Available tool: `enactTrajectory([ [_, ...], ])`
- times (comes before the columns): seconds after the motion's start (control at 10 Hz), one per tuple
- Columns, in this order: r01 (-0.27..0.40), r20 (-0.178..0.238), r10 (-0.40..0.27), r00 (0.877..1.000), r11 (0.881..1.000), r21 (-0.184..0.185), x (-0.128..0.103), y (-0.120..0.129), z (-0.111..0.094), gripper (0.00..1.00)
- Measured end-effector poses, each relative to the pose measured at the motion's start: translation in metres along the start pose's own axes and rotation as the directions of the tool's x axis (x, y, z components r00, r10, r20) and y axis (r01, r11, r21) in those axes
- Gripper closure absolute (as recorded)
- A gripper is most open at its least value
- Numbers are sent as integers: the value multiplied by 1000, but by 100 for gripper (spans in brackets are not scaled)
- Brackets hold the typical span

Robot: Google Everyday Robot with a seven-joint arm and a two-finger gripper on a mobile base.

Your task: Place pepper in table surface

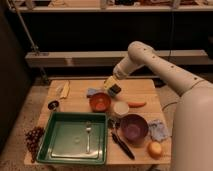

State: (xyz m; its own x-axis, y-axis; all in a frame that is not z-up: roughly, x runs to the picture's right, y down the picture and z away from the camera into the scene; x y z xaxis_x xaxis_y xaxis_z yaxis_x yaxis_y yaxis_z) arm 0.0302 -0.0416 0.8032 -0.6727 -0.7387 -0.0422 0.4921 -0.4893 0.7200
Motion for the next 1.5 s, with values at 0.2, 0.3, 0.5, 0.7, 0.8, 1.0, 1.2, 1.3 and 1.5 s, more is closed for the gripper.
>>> enactTrajectory([
  [0.2,8,7,-8,1000,1000,-12,1,1,-3,20],
  [0.3,13,15,-13,1000,999,-30,2,3,-7,20],
  [0.5,16,32,-14,999,996,-91,-11,16,-27,20],
  [0.7,12,34,-8,999,993,-117,-20,24,-39,20],
  [0.8,15,31,-11,999,993,-113,-18,22,-37,20],
  [1.0,12,33,-8,999,993,-117,-21,24,-39,20],
  [1.2,17,33,-14,999,993,-113,-17,22,-36,20],
  [1.3,17,34,-13,999,993,-114,-18,23,-37,20],
  [1.5,39,88,-27,996,991,-127,-30,24,-37,20],
])
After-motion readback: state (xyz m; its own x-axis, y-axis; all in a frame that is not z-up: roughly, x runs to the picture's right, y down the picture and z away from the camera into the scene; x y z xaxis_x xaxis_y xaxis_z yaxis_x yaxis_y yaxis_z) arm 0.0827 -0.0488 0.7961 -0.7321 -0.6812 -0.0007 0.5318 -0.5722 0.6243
